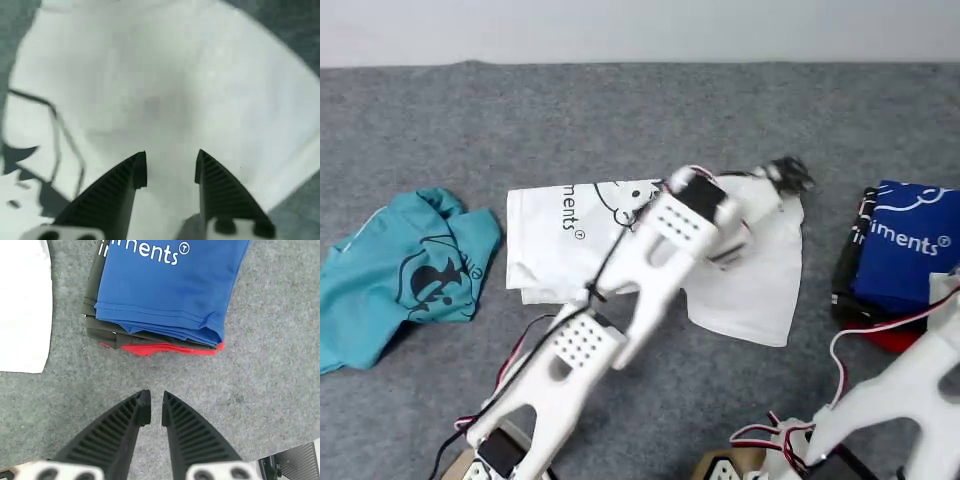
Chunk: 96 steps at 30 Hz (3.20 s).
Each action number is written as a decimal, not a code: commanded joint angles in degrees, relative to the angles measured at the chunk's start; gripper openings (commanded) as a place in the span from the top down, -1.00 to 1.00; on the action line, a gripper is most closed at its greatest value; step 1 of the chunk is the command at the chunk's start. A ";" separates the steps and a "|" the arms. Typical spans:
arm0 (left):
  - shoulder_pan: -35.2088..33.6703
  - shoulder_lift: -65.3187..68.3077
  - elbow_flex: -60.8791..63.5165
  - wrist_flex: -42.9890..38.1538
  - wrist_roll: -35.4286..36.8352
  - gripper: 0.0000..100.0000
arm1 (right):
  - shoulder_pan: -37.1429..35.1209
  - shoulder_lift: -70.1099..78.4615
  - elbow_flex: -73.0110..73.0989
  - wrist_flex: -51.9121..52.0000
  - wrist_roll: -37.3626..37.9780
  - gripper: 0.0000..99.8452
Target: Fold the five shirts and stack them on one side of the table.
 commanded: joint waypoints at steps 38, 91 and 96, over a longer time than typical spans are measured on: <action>-16.00 6.59 -7.69 0.09 -5.80 0.67 | -0.48 -1.80 -0.26 2.15 -0.44 0.89; 10.29 -13.45 25.10 -7.38 -4.66 0.99 | -0.31 -1.80 -0.18 2.33 -0.44 0.89; 9.23 -13.19 15.16 -2.64 -4.57 0.99 | -0.31 -1.80 -0.18 2.33 -0.44 0.89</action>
